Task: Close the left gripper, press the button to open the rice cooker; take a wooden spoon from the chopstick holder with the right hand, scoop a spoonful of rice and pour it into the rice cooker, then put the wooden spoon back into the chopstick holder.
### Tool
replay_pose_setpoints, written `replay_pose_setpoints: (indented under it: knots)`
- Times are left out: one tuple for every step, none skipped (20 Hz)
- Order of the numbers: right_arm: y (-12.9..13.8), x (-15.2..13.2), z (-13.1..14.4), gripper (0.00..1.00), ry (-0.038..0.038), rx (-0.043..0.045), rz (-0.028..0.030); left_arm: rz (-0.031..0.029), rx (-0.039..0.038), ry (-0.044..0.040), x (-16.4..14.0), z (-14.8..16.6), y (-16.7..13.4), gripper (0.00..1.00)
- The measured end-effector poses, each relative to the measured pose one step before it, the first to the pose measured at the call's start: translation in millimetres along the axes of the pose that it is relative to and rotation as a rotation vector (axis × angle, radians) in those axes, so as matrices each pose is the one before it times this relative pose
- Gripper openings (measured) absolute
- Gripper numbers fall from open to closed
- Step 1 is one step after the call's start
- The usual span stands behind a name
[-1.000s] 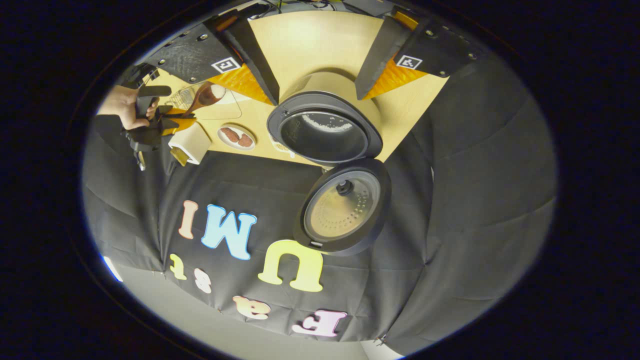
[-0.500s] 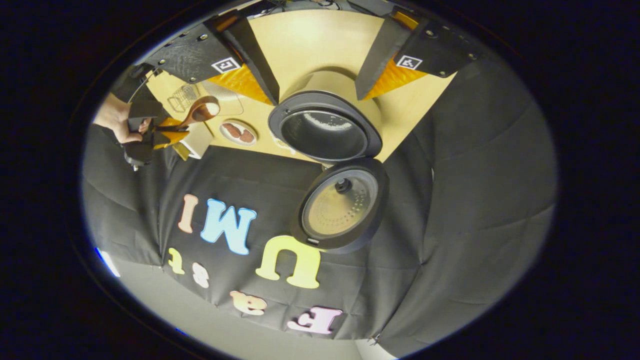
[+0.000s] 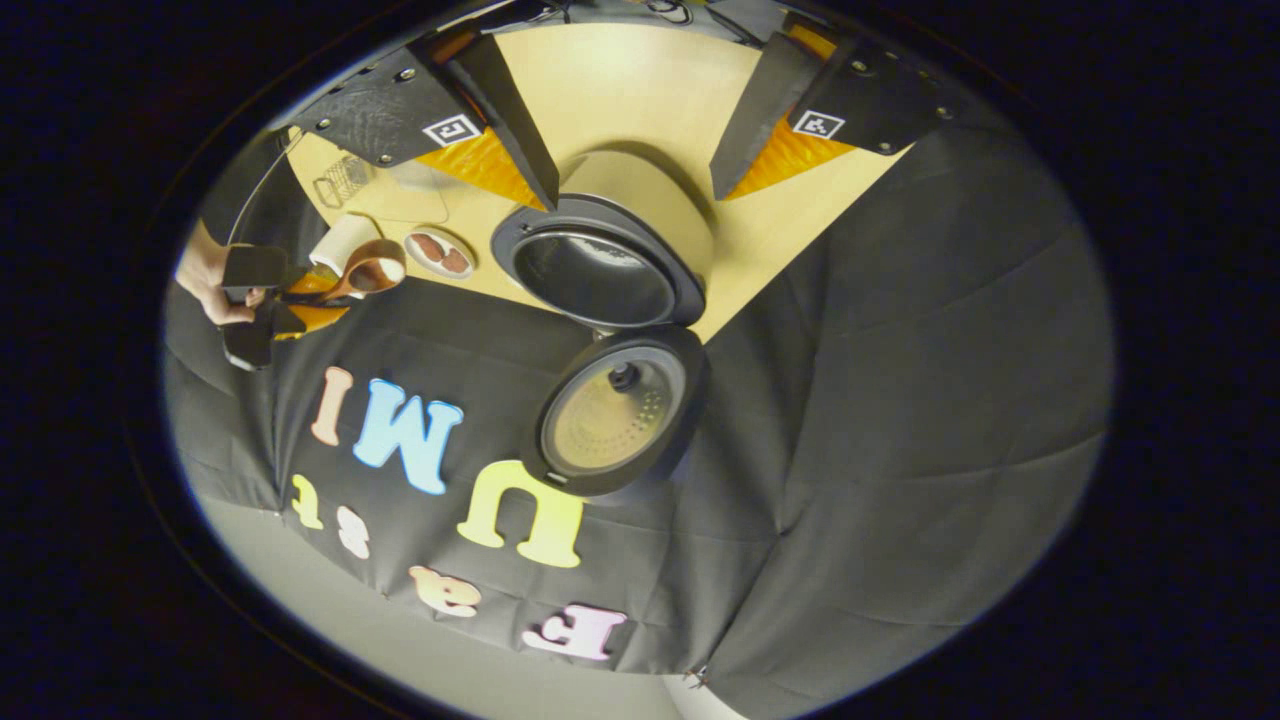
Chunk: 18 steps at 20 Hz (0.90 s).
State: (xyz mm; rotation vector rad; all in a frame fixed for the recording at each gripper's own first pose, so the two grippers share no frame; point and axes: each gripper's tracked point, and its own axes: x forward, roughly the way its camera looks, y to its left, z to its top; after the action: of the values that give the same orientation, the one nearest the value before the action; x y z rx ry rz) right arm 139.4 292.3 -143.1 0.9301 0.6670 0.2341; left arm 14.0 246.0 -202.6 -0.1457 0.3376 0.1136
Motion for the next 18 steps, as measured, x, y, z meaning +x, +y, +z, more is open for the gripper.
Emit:
replay_pose_setpoints:
  knots:
    - [13.30, 1.70, -0.12, 0.11, 0.00718, -0.00659, 0.01814, 0.01178, -0.01344, -0.00233, 1.19, -5.15, 11.92, 0.97]
    - [11.71, 2.73, -1.17, 0.15, 0.00796, -0.00867, 0.01616, 0.00935, -0.01436, -0.00310, -1.29, 3.78, 3.58, 0.97]
    - [10.54, 4.95, -6.04, 0.15, 0.01335, -0.00974, 0.01285, 0.00814, -0.01264, -0.00211, -0.23, 0.65, 3.66, 0.97]
    - [7.73, 6.24, -5.91, 0.15, 0.01597, -0.00833, 0.01118, 0.00707, -0.00875, -0.00066, -0.66, -0.41, 4.48, 0.97]
    - [7.58, 9.02, -7.39, 0.15, 0.01879, -0.00193, 0.00936, 0.00930, -0.00198, 0.00016, -0.33, -2.17, 4.60, 0.97]
    - [8.25, 9.84, -7.10, 0.15, 0.01941, 0.00536, 0.00993, 0.01231, 0.00480, 0.00135, -0.18, -0.57, 5.67, 0.97]
    - [10.02, 6.61, -7.37, 0.15, 0.01815, 0.00767, 0.01209, 0.01772, 0.00890, 0.00241, -0.48, -0.47, 7.19, 0.97]
    - [7.77, 8.03, -7.60, 0.15, 0.01880, 0.00388, 0.01102, 0.01656, 0.00730, 0.00034, 0.52, -1.25, 6.72, 0.96]
    - [7.32, 6.22, -8.55, 0.15, 0.01715, -0.00592, 0.00837, 0.01670, 0.00288, -0.00070, 0.15, 1.48, 6.92, 0.96]
    - [6.08, 7.75, -7.35, 0.11, 0.01486, -0.01461, 0.00423, 0.01384, -0.00185, -0.00185, -0.59, 2.70, 6.22, 0.96]
    - [5.41, 7.57, -7.53, 0.15, 0.01261, -0.01857, 0.00153, 0.00863, -0.00513, -0.00373, -1.65, 1.59, 4.95, 0.96]
    - [4.51, 7.99, -7.09, 0.15, 0.01234, -0.01913, 0.00071, 0.00820, -0.00522, -0.00355, -0.93, 1.82, 5.34, 0.96]
    - [6.59, 6.35, -5.72, 0.15, 0.01285, -0.01650, 0.00322, 0.01136, -0.00284, -0.00323, -0.02, 1.07, 5.22, 0.97]
    - [5.30, 6.98, -6.52, 0.15, 0.01237, -0.01379, 0.00439, 0.01214, -0.00188, -0.00146, -1.47, 1.70, 6.80, 0.96]
    - [5.29, 7.13, -6.61, 0.11, 0.01254, -0.01230, 0.00355, 0.01192, -0.00349, 0.00111, 4.58, -6.94, 7.79, 0.96]
    - [4.73, 6.95, -5.82, 0.11, 0.01247, -0.01215, 0.00187, 0.01192, -0.00502, 0.00130, -0.90, 0.16, 5.22, 0.96]
    - [4.41, 6.76, -6.61, 0.15, 0.01617, -0.01000, 0.00053, 0.01479, -0.00482, 0.00015, 0.25, 0.09, 5.97, 0.96]
    - [3.30, 7.02, -5.58, 0.15, 0.01596, -0.01218, 0.00082, 0.01673, -0.00395, -0.00239, -0.98, 0.70, 6.95, 0.99]
